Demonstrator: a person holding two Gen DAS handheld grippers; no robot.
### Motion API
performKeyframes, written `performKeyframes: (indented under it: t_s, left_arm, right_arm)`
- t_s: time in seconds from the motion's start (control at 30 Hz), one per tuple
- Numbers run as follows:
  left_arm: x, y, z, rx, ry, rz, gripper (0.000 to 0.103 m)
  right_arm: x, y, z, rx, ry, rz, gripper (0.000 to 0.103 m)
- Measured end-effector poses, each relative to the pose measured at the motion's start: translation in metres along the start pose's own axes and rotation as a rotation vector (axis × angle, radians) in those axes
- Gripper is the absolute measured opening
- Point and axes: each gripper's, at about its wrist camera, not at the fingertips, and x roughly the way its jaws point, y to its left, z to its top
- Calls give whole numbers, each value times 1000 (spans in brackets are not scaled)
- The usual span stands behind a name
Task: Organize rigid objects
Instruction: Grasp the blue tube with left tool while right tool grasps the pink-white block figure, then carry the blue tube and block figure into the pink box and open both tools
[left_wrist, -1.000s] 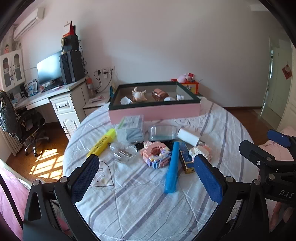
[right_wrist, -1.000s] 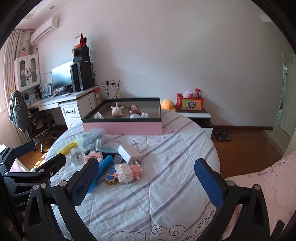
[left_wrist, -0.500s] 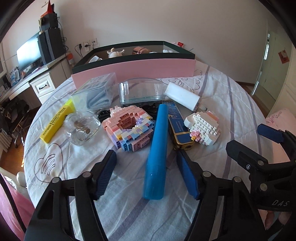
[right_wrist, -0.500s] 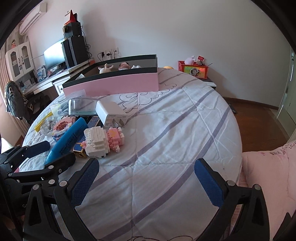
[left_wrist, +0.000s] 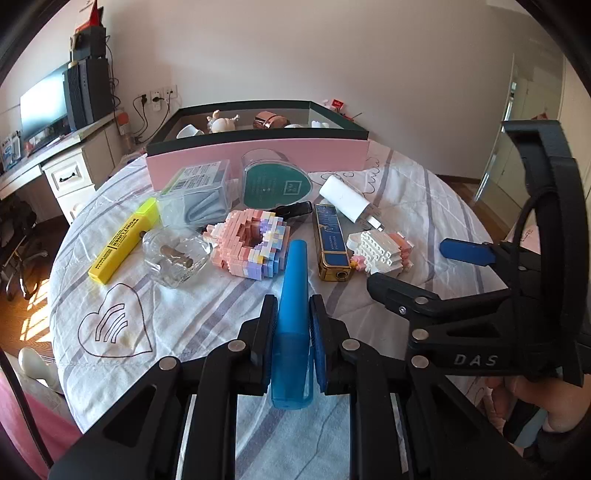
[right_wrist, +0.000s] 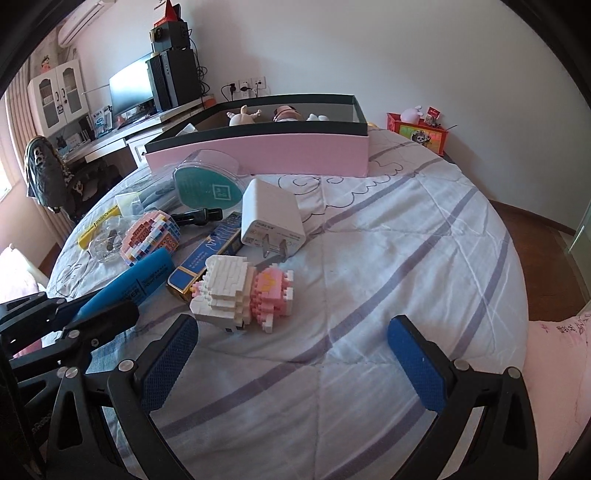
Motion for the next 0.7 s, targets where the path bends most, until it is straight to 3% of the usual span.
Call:
performKeyframes:
  t_s: [0.13, 0.23, 0.3, 0.33, 0.37, 0.5, 0.7]
  left_arm:
    - [-7, 6, -2, -13, -7, -6, 17]
    - [-9, 7, -2, -16, -13, -18, 17]
    - [-10, 6, -2, -16, -14, -33, 17]
    - [-10, 6, -2, -19, -14, -41, 17]
    - [-10, 5, -3, -20, -13, -50, 17]
    - [-15, 4, -4, -39, -18, -96, 17]
    - [-35, -7, 1, -32, -71, -104, 17]
  right_arm:
    - [7, 8, 8, -16, 5, 31, 103]
    - [16, 10, 12, -19, 22, 27, 97]
    - [17, 11, 14, -30, 22, 41, 87]
    - [16, 12, 14, -39, 17, 51, 69]
    - [15, 13, 14, -45, 14, 55, 62]
    - [8, 9, 10, -36, 0, 61, 63]
    - [-25, 1, 6, 13, -75, 62, 63]
